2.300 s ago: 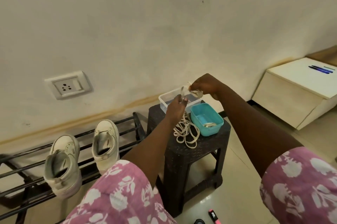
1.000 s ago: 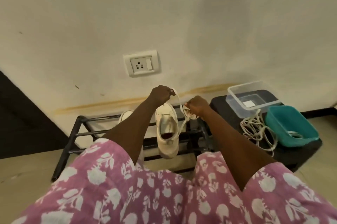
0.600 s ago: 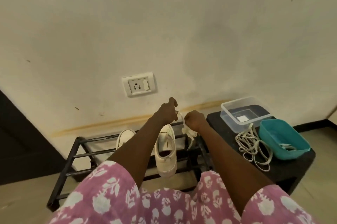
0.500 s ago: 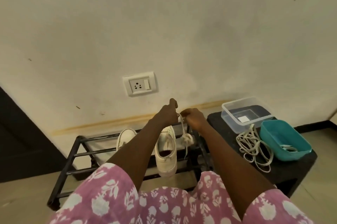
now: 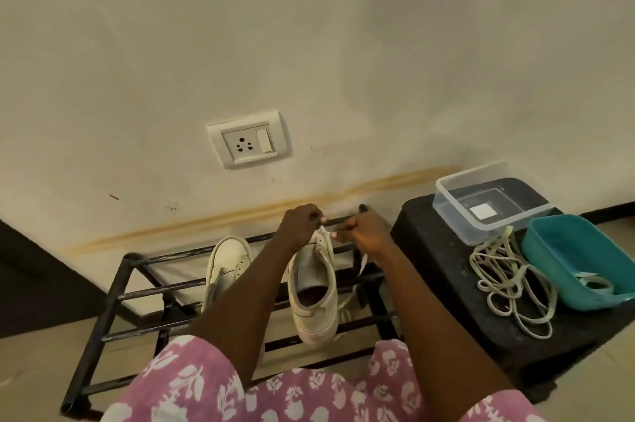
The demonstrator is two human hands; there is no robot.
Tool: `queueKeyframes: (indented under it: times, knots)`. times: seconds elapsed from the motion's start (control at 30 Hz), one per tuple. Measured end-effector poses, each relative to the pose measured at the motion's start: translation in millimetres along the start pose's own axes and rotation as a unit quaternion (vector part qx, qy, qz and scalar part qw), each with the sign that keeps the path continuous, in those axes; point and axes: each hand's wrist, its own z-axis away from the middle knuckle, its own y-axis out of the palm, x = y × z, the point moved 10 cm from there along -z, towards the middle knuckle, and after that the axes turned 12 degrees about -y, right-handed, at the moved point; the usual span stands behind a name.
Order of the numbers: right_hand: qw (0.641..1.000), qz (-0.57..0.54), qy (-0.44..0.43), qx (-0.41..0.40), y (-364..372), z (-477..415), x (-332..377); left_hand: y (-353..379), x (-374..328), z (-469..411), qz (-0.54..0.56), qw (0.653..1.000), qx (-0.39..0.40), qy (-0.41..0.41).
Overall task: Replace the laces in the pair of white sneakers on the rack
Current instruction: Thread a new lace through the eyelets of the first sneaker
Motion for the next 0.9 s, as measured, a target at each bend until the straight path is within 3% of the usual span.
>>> queueKeyframes:
  times: [0.13,0.27,0.33,0.57,0.73,0.9]
  knots:
    - [0.998,0.038,0.024,-0.053,3.1,0.0,-25.1,5.6,25.8,-12.7,-0.005,1.000,-0.009,-0.028]
    - [0.992,-0.094,0.052,-0.061,16.6,-1.9,-35.7,8.6,30.1,-19.9,-0.048,0.998,-0.025,-0.028]
    - [0.991,-0.107,0.045,-0.069,16.6,-7.3,-33.4,8.7,28.9,-22.1,-0.063,0.997,-0.032,-0.025]
    - [0.995,0.076,-0.023,-0.062,11.5,-16.9,-16.4,9.1,31.9,-21.4,-0.099,0.994,-0.034,-0.033]
    - [0.990,0.132,-0.045,-0.018,22.9,-21.4,-14.6,6.6,34.2,-18.7,-0.073,0.996,-0.035,-0.035]
    - [0.967,0.236,-0.094,-0.009,29.3,-24.1,-3.9,7.5,38.1,-17.5,-0.056,0.997,-0.040,-0.040]
